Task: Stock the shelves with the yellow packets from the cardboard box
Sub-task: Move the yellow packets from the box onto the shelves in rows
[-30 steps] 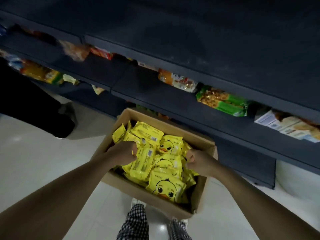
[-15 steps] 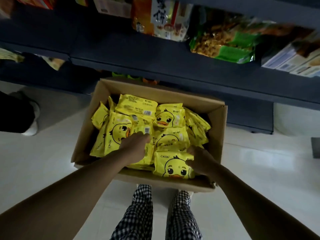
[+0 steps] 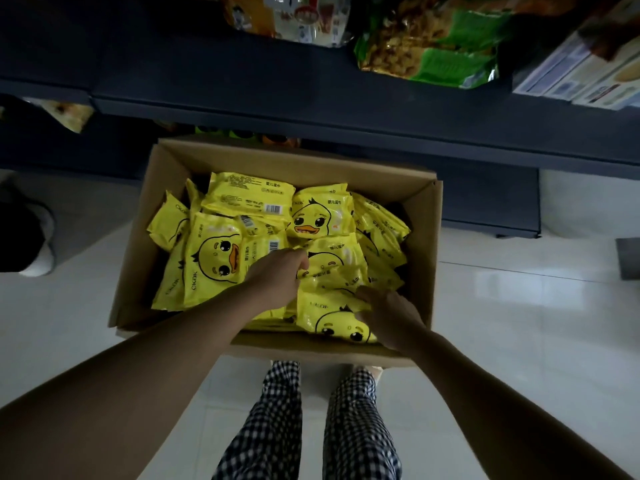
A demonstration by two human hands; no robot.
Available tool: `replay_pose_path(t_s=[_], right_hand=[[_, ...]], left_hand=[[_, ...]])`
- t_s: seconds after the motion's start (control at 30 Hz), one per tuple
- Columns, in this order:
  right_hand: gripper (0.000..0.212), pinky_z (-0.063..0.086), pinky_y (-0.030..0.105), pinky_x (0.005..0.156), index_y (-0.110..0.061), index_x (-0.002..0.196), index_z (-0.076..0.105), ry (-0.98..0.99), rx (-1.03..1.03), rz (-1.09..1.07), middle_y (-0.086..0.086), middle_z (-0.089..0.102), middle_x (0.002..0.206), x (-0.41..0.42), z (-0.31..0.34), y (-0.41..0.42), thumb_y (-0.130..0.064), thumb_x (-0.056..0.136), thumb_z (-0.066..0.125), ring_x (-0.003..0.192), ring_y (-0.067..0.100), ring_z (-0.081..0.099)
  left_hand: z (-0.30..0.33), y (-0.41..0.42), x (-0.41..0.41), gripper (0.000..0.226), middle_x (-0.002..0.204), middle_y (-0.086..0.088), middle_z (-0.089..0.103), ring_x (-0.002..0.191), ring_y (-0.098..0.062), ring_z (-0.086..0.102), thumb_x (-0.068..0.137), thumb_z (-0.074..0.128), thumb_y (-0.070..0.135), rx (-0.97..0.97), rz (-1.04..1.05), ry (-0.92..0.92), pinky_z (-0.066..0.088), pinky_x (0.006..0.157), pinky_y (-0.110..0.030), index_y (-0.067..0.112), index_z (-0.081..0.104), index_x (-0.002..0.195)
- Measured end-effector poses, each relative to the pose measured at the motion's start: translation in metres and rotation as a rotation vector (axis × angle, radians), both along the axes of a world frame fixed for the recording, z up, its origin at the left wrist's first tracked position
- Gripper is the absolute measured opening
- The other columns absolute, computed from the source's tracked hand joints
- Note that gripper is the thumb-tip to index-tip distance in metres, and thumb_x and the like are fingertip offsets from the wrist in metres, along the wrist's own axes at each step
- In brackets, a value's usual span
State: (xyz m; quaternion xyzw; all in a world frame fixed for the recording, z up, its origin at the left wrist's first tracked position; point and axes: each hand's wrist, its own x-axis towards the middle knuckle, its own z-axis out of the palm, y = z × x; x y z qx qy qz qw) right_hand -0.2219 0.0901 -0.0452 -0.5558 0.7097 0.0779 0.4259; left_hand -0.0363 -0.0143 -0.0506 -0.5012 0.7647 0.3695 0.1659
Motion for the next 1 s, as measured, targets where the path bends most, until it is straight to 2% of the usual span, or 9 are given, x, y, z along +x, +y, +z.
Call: replay_pose_path(t_s=[0.07,0.17,0.23,0.37,0.5,0.63,0.77,0.87,1.0], right_hand=[[0.040,0.048,0.030,0.079,-0.025,0.135,0.045,0.037,-0.070,-0.026,0.009,0.060,0.120,-0.016,0.012,-0.007,-0.032,0.095,0.050,0.103,0.026,0.061],[0.035,0.044,0.030,0.071,-0.018,0.131,0.045,0.070,-0.159,-0.073,0.013,0.062,0.109,-0.045,0.031,-0.023,-0.030,0.099,0.042,0.097,0.030,0.061],[0.033,0.039,0.030,0.069,-0.016,0.129,0.045,0.101,-0.230,-0.108,0.017,0.062,0.106,-0.062,0.039,-0.032,-0.028,0.098,0.044,0.096,0.034,0.060],[0.037,0.041,0.032,0.069,-0.016,0.132,0.043,0.117,-0.300,-0.190,0.023,0.062,0.109,-0.081,0.043,-0.044,-0.023,0.097,0.046,0.094,0.039,0.059],[0.034,0.043,0.032,0.069,-0.016,0.129,0.045,0.085,-0.319,-0.198,0.023,0.062,0.107,-0.087,0.033,-0.047,-0.023,0.096,0.045,0.090,0.039,0.059],[0.032,0.047,0.035,0.068,-0.014,0.127,0.046,0.022,-0.311,-0.228,0.021,0.061,0.109,-0.088,0.023,-0.039,-0.022,0.096,0.045,0.091,0.039,0.060],[0.027,0.044,0.034,0.067,-0.012,0.120,0.049,0.080,-0.308,-0.196,0.015,0.059,0.100,-0.092,0.018,-0.038,-0.024,0.097,0.041,0.086,0.035,0.059],[0.025,0.040,0.033,0.064,-0.011,0.118,0.049,0.035,-0.348,-0.238,0.022,0.060,0.096,-0.098,0.025,-0.042,-0.019,0.095,0.045,0.079,0.037,0.056],[0.029,0.041,0.033,0.067,-0.013,0.124,0.048,0.042,-0.373,-0.238,0.018,0.058,0.097,-0.111,0.050,-0.047,-0.019,0.096,0.043,0.082,0.036,0.054]], left_hand=[[-0.002,-0.004,-0.003,0.036,0.123,-0.002,0.061,0.111,-0.022,0.058,0.086,0.055,0.001,0.014,0.028,0.003,0.052,0.087,-0.040,0.020,0.056,0.116],[-0.005,-0.006,-0.007,0.038,0.122,-0.006,0.062,0.110,-0.024,0.058,0.086,0.050,-0.004,0.054,0.057,0.003,0.052,0.088,-0.042,0.017,0.057,0.116],[-0.008,-0.003,-0.010,0.037,0.125,-0.008,0.061,0.114,-0.025,0.057,0.087,0.052,-0.003,0.076,0.046,0.001,0.051,0.089,-0.042,0.015,0.056,0.119],[-0.016,0.010,-0.023,0.041,0.129,-0.011,0.057,0.117,-0.029,0.056,0.088,0.062,0.013,0.088,0.004,-0.038,0.051,0.090,-0.041,0.017,0.050,0.127],[-0.021,0.019,-0.038,0.048,0.127,-0.008,0.055,0.115,-0.027,0.054,0.085,0.067,0.026,0.028,-0.048,-0.090,0.047,0.089,-0.036,0.014,0.046,0.126],[-0.021,0.029,-0.048,0.040,0.124,-0.007,0.056,0.115,-0.026,0.054,0.088,0.064,0.027,-0.022,-0.101,-0.139,0.045,0.088,-0.034,0.017,0.055,0.126],[-0.017,0.036,-0.049,0.025,0.112,-0.007,0.062,0.098,-0.024,0.060,0.090,0.063,0.022,-0.003,0.044,-0.069,0.046,0.074,-0.030,0.015,0.063,0.114],[-0.009,0.033,-0.048,0.011,0.101,-0.010,0.066,0.078,-0.020,0.055,0.092,0.058,0.018,0.021,0.166,-0.022,0.038,0.064,-0.026,0.012,0.061,0.101],[0.015,0.020,-0.052,0.015,0.104,-0.013,0.065,0.081,-0.027,0.058,0.094,0.055,0.017,-0.044,0.271,0.046,0.039,0.065,-0.028,0.009,0.060,0.106]])
